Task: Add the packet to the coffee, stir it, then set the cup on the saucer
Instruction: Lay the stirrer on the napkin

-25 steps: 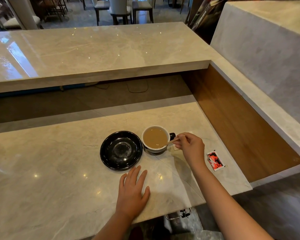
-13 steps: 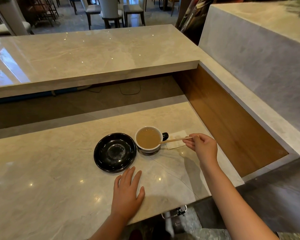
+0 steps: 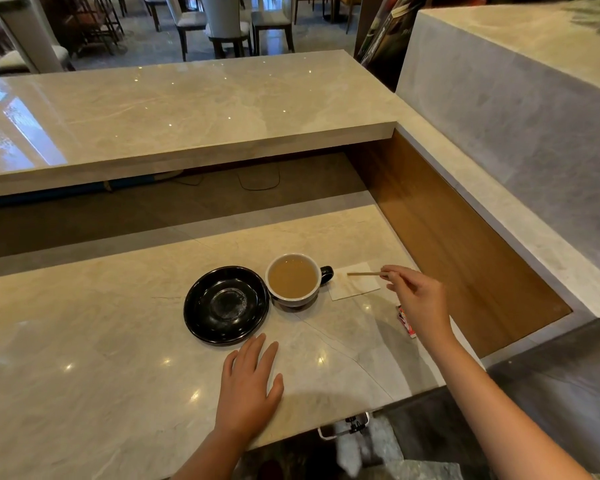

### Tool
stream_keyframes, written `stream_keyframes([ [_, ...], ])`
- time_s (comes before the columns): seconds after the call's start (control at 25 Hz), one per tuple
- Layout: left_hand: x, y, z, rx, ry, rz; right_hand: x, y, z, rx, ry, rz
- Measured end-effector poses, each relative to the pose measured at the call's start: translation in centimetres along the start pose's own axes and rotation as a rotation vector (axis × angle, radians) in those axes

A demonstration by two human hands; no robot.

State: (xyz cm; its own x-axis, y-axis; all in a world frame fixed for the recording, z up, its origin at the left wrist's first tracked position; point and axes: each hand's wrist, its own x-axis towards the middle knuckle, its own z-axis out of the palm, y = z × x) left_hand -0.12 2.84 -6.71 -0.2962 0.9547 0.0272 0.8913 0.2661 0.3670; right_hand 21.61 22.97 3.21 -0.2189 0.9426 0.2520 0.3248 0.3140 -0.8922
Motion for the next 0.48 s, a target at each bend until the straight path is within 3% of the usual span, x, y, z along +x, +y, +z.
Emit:
stream_keyframes([
  [0.12,-0.1,0.0,-0.1,-0.001,0.009,0.005,0.1,0.7,0.6,-0.321,-0.113,-0.452],
  [0.2,-0.1,0.1,-0.2,0.005,0.011,0.008,0.0,1.6,0.8,-0.437,-0.197,-0.616],
  [0.48,0.0,0.1,-0.3,0.022,0.023,0.018,-1.6,3.3,0.3,-0.603,-0.378,-0.743],
])
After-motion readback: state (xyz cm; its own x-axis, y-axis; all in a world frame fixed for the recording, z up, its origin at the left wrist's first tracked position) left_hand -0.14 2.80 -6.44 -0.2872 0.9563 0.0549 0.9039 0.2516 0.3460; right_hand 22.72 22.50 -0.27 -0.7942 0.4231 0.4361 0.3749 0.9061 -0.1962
